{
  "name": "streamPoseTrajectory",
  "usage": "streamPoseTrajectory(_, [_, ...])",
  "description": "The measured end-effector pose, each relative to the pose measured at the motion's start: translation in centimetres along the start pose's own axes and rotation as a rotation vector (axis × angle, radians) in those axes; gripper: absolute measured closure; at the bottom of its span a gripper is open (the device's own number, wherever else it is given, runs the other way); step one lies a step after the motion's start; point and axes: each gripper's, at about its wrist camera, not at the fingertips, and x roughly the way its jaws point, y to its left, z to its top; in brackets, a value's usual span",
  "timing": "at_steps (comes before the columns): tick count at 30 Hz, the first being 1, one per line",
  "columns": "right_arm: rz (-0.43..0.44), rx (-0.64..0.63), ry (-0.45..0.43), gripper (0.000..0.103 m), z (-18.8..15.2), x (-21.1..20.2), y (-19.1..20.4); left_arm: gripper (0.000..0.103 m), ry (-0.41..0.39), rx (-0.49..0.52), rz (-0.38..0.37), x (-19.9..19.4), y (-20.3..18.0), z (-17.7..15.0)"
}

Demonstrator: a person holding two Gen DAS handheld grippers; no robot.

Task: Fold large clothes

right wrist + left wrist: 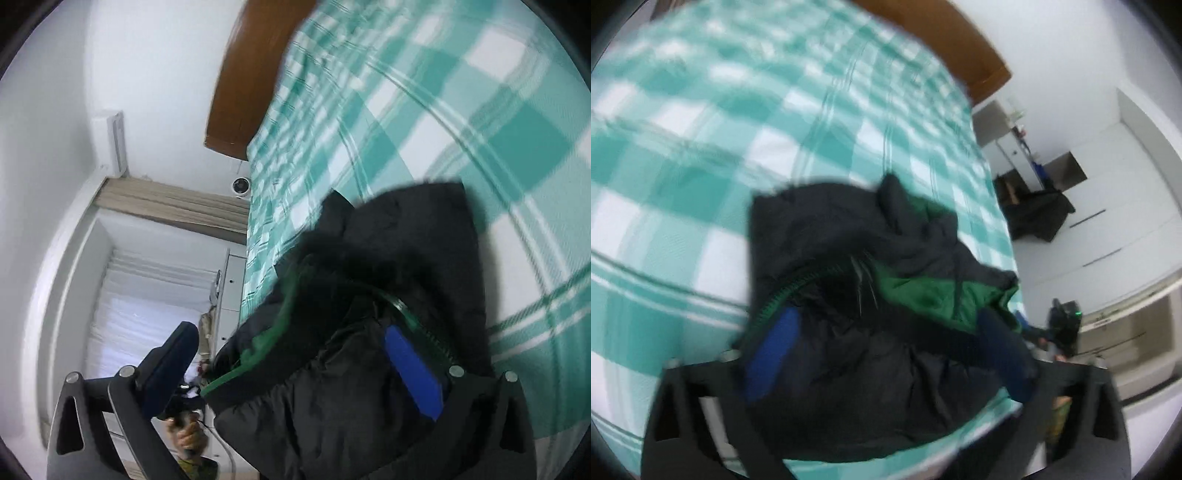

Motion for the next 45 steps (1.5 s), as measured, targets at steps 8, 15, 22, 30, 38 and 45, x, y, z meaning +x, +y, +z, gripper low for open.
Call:
streamPoseTrajectory(8, [-0.451,-0.53,0.233,0.0,-2.4,6.1,4.8,0.003,0.126,0.288,0.238,4.6,1.2,-1.3])
streamPoseTrajectory(15, [-0.621,-0.632,0.21,0.087,-4.6,6.6,5.0,0.09,0.12,0.258,0.351,8.9,1.2,-1.5])
streamPoseTrajectory(22, [-0.689,-0.786,-0.093,0.09,-2.6,2.5,12.4,0.093,-0.183,0.302,0.356,3.3,-4.7,1.7])
streamPoseTrajectory(30, [-0.879,-0.658,-0.169,0.09,1.8,9.6,4.5,0.092,-0.238,0.321,0.637,14.9,-2.5,4.6])
streamPoseTrajectory(38, [-0.849,-0.536,-0.15,0.087,1.8,12.3,-2.7,0.081,-0.222,0.245,0.564,18.6,1.9,3.6])
streamPoseTrajectory(45, [-0.8,-0.499,-0.169,0.086,1.6,12.3,-3.8,0.077,-0.231,0.165,0.469,19.3,3.7,3.8])
